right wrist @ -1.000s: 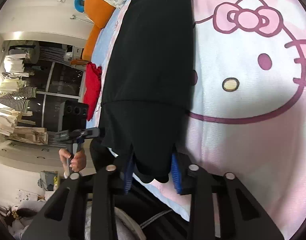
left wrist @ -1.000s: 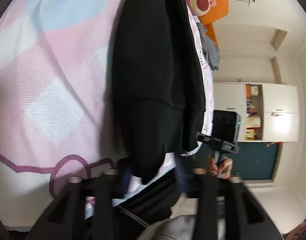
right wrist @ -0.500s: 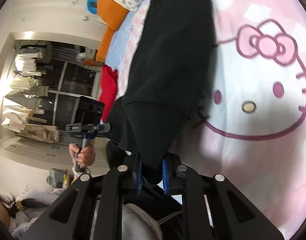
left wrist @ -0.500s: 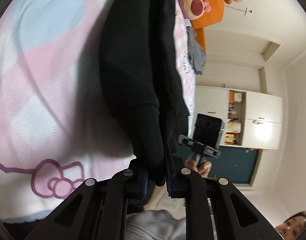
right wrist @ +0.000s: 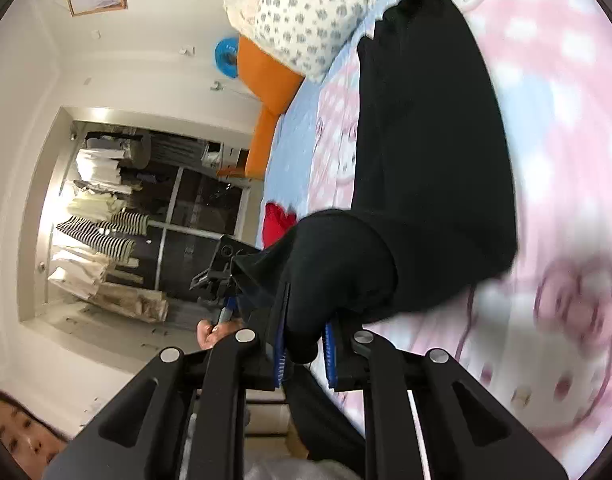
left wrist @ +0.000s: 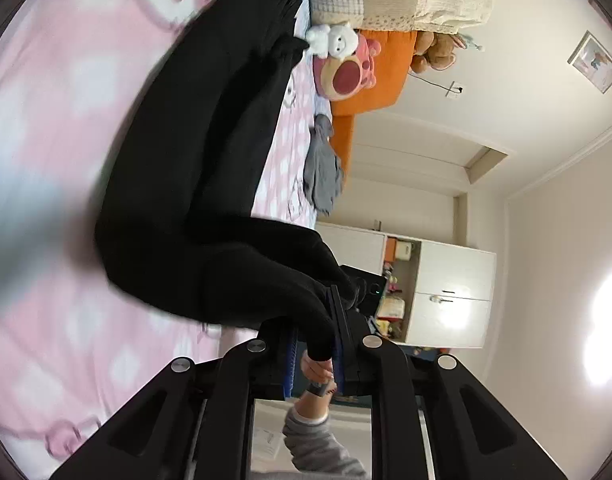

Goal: Fold large clothes

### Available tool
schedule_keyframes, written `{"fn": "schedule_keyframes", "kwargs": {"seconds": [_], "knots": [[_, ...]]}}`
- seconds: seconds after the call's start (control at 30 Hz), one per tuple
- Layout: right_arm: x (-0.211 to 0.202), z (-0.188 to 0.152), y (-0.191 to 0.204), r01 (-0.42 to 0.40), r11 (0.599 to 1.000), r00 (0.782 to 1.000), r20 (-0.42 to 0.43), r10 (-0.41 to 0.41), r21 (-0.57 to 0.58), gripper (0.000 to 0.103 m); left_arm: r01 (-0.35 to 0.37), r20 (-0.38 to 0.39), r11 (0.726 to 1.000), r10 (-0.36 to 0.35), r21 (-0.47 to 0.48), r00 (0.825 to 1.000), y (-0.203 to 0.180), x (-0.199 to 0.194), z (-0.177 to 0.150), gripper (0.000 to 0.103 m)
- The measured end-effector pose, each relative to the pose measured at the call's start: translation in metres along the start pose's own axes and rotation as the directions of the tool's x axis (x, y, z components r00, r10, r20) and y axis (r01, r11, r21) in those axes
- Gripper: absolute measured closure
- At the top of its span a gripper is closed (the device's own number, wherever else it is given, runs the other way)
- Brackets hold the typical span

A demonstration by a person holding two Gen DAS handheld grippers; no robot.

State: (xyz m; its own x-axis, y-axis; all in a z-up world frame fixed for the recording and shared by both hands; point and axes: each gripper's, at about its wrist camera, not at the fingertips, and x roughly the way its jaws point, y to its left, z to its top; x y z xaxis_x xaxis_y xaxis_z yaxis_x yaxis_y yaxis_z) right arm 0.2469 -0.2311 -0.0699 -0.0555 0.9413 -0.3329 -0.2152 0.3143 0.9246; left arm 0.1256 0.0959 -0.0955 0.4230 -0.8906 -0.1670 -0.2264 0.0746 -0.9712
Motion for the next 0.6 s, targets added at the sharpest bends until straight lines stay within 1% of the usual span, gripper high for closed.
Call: {"fn": "schedule_keyframes", "kwargs": {"seconds": [0.1, 0.23, 0.33, 0.43, 0.53, 0.6], "knots": [[0.014, 0.036, -0.004, 0.030, 1.000, 1.000, 0.000, -0.030, 0.007, 0.088, -0.048, 0.010, 0.998, 0.048, 0.036, 0.999, -0.012, 0.009, 0.036, 0.085], [0.027, 0.072, -0.012, 0.075, 0.997, 0.997, -0.001, -0.075, 0.016, 0.088, -0.114, 0.031, 0.992, 0.112, 0.053, 0.993, -0.018, 0.010, 0.082, 0.084], [0.036, 0.097, -0.030, 0.108, 0.993, 0.994, -0.003, -0.108, 0.047, 0.088, -0.160, 0.036, 0.987, 0.159, 0.030, 0.987, -0.009, 0.016, 0.119, 0.084], [0.048, 0.111, -0.056, 0.133, 0.986, 0.991, -0.008, -0.133, 0.105, 0.086, -0.226, 0.040, 0.974, 0.227, -0.022, 0.973, 0.017, 0.024, 0.147, 0.084], [0.058, 0.116, -0.077, 0.144, 0.979, 0.989, -0.004, -0.145, 0.143, 0.085, -0.234, 0.051, 0.971, 0.237, -0.058, 0.970, 0.038, 0.031, 0.161, 0.084], [0.059, 0.118, -0.083, 0.143, 0.977, 0.990, -0.003, -0.144, 0.156, 0.085, -0.206, 0.056, 0.976, 0.209, -0.064, 0.976, 0.047, 0.034, 0.165, 0.084]]}}
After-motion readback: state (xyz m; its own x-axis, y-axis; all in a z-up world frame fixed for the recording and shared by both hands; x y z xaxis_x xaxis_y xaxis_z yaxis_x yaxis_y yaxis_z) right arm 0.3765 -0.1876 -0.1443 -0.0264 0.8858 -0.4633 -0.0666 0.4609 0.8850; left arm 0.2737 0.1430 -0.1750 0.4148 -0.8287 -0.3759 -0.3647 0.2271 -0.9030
